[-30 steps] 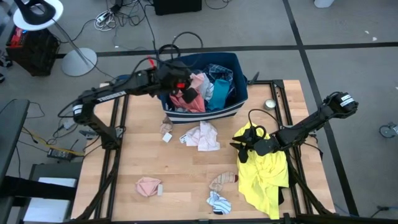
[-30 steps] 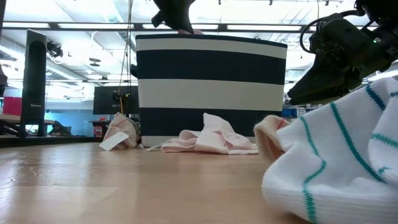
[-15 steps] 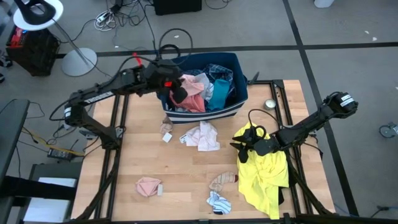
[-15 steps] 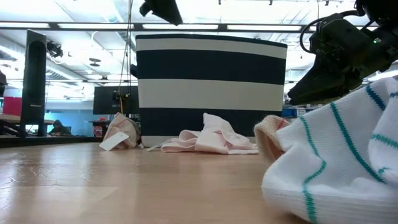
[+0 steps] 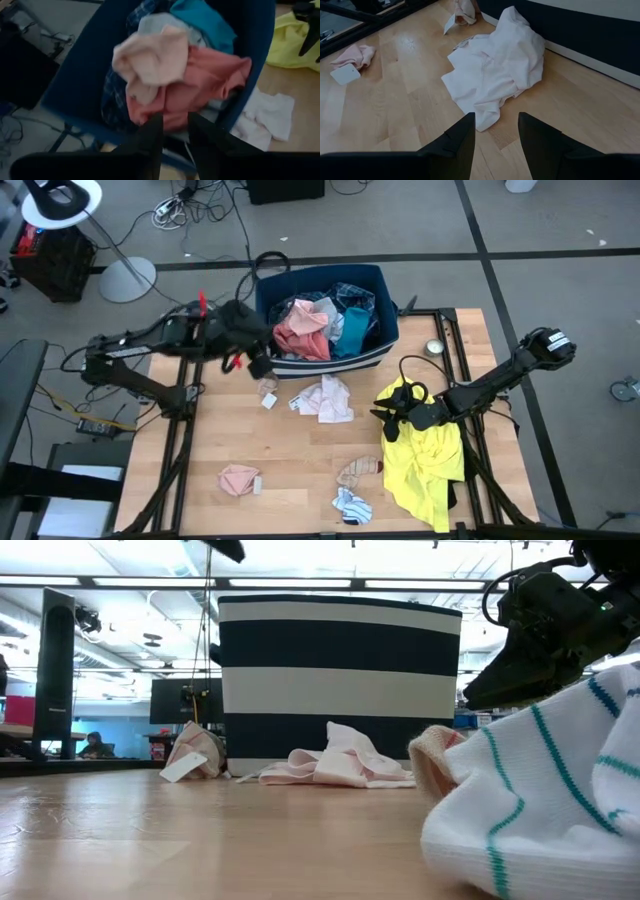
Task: Sort clothes
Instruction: Put the pink sock into the blue bin
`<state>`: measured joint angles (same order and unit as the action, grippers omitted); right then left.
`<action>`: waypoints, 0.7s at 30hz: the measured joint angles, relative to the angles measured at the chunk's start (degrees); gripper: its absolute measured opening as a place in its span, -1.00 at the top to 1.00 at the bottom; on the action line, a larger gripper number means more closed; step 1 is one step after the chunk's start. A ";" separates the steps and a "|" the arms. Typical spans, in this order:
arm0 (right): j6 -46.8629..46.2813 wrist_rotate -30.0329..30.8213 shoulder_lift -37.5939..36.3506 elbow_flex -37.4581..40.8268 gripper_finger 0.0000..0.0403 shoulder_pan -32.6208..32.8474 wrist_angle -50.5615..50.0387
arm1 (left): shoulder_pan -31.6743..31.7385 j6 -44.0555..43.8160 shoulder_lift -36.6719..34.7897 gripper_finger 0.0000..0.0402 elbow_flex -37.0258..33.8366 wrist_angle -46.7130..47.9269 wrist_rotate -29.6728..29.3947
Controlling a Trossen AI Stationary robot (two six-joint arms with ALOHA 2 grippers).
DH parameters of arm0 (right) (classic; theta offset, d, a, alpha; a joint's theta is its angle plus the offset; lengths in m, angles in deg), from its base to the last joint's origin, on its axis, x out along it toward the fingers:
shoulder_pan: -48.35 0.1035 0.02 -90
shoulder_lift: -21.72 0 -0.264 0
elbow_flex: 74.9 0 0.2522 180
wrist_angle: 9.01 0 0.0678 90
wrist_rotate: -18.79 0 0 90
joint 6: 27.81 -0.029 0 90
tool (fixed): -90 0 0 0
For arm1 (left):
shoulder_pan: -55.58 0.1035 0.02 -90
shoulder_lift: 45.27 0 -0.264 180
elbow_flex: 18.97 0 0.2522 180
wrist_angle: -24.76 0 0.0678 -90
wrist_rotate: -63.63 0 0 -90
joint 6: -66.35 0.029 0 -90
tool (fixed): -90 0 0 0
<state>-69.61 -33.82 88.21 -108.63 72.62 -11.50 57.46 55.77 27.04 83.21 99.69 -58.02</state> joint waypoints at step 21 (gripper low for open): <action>-0.74 -0.02 0.01 0.00 0.25 0.00 -0.72 | -17.39 -31.20 -17.14 0.53 -25.56 -0.16 15.94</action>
<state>-70.35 -33.84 88.22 -108.63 72.62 -12.23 40.07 24.57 9.91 57.65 99.53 -42.08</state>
